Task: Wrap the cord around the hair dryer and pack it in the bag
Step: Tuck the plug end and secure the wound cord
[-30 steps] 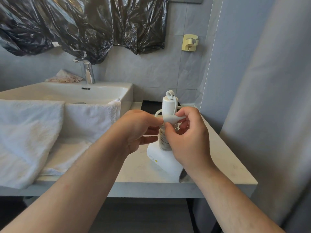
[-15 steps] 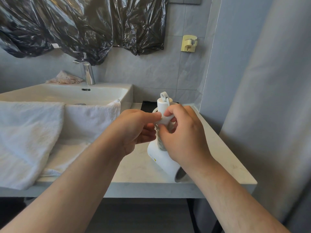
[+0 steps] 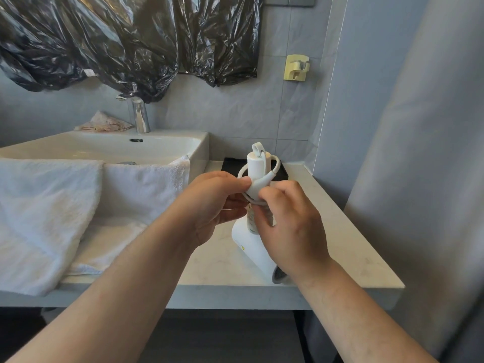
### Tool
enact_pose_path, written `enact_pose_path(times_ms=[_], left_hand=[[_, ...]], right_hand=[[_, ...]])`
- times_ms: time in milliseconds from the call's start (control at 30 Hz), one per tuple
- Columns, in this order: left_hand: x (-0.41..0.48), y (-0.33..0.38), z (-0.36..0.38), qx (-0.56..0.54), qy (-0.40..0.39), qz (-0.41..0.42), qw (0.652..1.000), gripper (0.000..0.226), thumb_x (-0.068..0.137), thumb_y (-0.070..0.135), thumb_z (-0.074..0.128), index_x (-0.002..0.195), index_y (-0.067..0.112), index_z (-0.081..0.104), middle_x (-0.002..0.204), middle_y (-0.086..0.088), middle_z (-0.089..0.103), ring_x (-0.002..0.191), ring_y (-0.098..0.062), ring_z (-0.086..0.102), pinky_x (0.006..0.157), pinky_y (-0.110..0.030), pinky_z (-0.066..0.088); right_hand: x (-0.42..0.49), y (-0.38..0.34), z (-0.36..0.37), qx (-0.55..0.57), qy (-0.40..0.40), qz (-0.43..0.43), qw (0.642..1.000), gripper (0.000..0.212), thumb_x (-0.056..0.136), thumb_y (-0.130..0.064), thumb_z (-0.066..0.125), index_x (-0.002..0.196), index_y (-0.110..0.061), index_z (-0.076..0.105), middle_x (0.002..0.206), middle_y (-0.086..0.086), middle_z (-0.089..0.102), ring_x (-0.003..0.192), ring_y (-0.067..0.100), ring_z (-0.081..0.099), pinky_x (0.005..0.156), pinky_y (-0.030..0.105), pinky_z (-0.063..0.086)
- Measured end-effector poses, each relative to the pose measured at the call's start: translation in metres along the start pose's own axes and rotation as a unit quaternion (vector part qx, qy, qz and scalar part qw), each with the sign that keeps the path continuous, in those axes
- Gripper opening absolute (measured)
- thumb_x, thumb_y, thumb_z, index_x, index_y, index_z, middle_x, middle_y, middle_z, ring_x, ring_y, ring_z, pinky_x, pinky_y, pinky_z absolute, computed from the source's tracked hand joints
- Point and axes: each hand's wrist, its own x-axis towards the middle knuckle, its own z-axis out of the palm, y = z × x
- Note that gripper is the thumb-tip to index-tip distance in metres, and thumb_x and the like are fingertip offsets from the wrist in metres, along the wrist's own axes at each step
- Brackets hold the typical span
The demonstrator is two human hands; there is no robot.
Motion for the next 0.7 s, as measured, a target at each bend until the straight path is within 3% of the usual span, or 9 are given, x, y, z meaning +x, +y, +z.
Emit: enact_pose_path(times_ms=[100,200,333,467,633,700], left_hand=[[-0.001,-0.002,-0.001,0.0,-0.007,0.003,1.0,0.02,0.09,0.013,0.064,0.071,0.013,0.059,0.072,-0.008,0.066,0.062,-0.018,0.061,0.067,-0.031,0.054],[0.0,-0.002,-0.003,0.005,-0.013,0.012,1.0,0.015,0.09,0.012,0.063,0.076,0.013,0.057,0.074,-0.007,0.066,0.065,-0.018,0.062,0.066,-0.03,0.055],[0.0,-0.004,-0.002,-0.01,-0.036,0.019,0.999,0.007,0.085,0.011,0.062,0.08,0.013,0.066,0.078,-0.007,0.068,0.075,-0.02,0.062,0.077,-0.034,0.055],[-0.003,-0.014,-0.006,-0.066,-0.087,0.039,0.993,0.028,0.064,0.009,0.05,0.074,0.015,0.075,0.083,-0.009,0.068,0.079,-0.021,0.06,0.083,-0.035,0.051],[-0.002,-0.019,-0.005,-0.059,-0.069,0.06,0.994,0.009,0.073,0.015,0.068,0.072,0.02,0.074,0.08,-0.004,0.069,0.079,-0.018,0.061,0.087,-0.036,0.051],[-0.002,-0.017,-0.002,-0.049,-0.05,0.06,0.996,0.011,0.075,0.01,0.073,0.071,0.02,0.073,0.077,-0.002,0.07,0.078,-0.016,0.062,0.086,-0.035,0.052]], right_hand=[[0.0,0.001,0.003,-0.011,0.019,-0.026,0.999,0.015,0.09,-0.023,0.057,0.101,-0.013,0.053,0.097,0.008,0.05,0.07,0.024,0.056,0.06,0.02,0.042],[0.0,0.002,0.005,-0.027,0.028,-0.057,0.998,0.023,0.098,-0.028,0.041,0.107,-0.013,0.055,0.104,0.004,0.043,0.074,0.022,0.057,0.067,0.019,0.04],[-0.001,0.006,0.005,-0.041,0.049,-0.086,0.994,0.029,0.096,-0.021,0.05,0.104,-0.004,0.072,0.093,0.013,0.066,0.07,0.025,0.062,0.063,0.027,0.052],[-0.004,0.013,0.01,-0.066,0.081,-0.114,0.988,0.019,0.091,-0.014,0.065,0.102,-0.003,0.074,0.072,0.01,0.067,0.059,0.025,0.058,0.057,0.031,0.046],[-0.006,0.016,0.012,-0.045,0.078,-0.116,0.989,0.019,0.092,-0.013,0.065,0.104,-0.002,0.074,0.074,0.011,0.067,0.063,0.026,0.06,0.059,0.033,0.048],[-0.007,0.016,0.012,-0.033,0.079,-0.107,0.991,0.02,0.093,-0.014,0.063,0.105,-0.001,0.073,0.076,0.012,0.068,0.065,0.026,0.061,0.063,0.032,0.049]])
